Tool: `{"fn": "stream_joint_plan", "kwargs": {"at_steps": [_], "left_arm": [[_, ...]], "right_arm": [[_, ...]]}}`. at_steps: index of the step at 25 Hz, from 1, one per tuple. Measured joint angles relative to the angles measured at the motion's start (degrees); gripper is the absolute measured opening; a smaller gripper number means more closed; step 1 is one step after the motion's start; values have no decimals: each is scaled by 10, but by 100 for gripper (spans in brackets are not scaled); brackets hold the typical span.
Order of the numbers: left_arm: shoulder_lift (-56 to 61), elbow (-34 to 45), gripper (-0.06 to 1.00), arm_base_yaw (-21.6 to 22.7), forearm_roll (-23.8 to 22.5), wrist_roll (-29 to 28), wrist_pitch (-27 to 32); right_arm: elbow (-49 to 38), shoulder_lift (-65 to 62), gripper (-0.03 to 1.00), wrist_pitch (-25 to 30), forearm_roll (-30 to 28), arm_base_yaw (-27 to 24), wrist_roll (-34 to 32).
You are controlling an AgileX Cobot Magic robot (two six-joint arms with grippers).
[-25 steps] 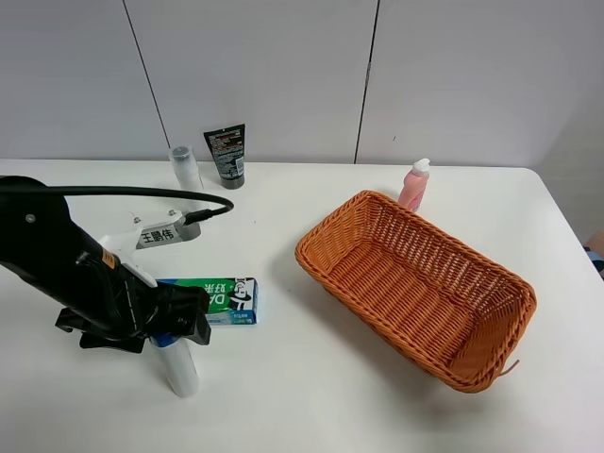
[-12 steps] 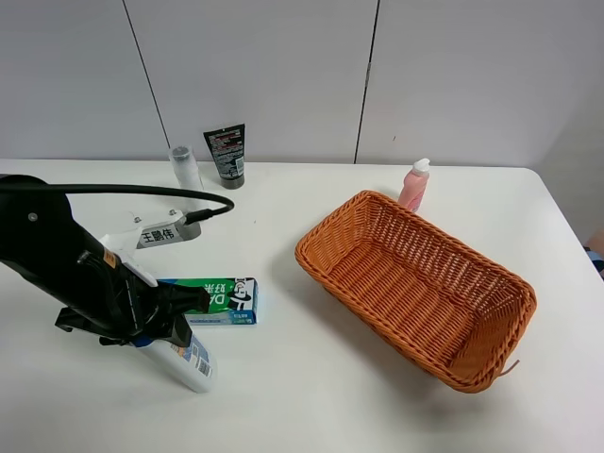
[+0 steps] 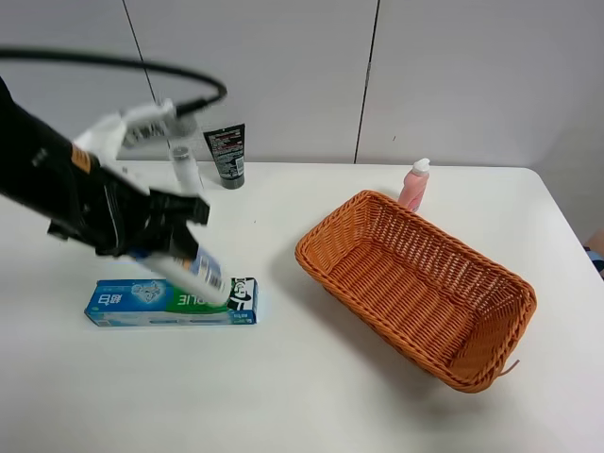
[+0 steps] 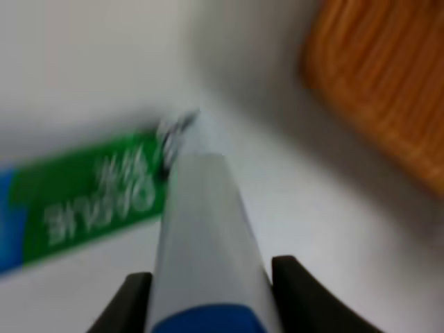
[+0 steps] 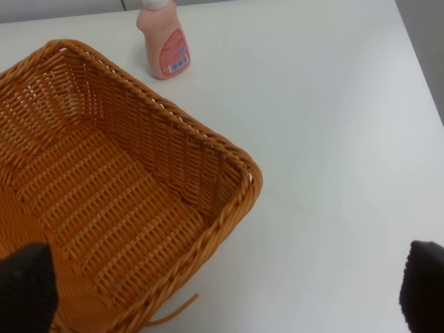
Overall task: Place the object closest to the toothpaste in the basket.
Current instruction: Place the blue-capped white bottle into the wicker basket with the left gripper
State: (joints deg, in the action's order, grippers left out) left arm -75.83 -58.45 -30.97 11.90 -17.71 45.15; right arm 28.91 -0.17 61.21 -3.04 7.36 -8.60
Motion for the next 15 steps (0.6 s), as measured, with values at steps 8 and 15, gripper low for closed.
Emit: {"fn": "stream_joint_plan", "kwargs": {"at_steps": [8,15], "left_arm": [[-1,-127,37,0,107,135,-20],[-64,-127,37,-19,272,307,-63]], "right_arm": [[0,0,99,0,0,0,0],[0,0,99,0,0,0,0]]}}
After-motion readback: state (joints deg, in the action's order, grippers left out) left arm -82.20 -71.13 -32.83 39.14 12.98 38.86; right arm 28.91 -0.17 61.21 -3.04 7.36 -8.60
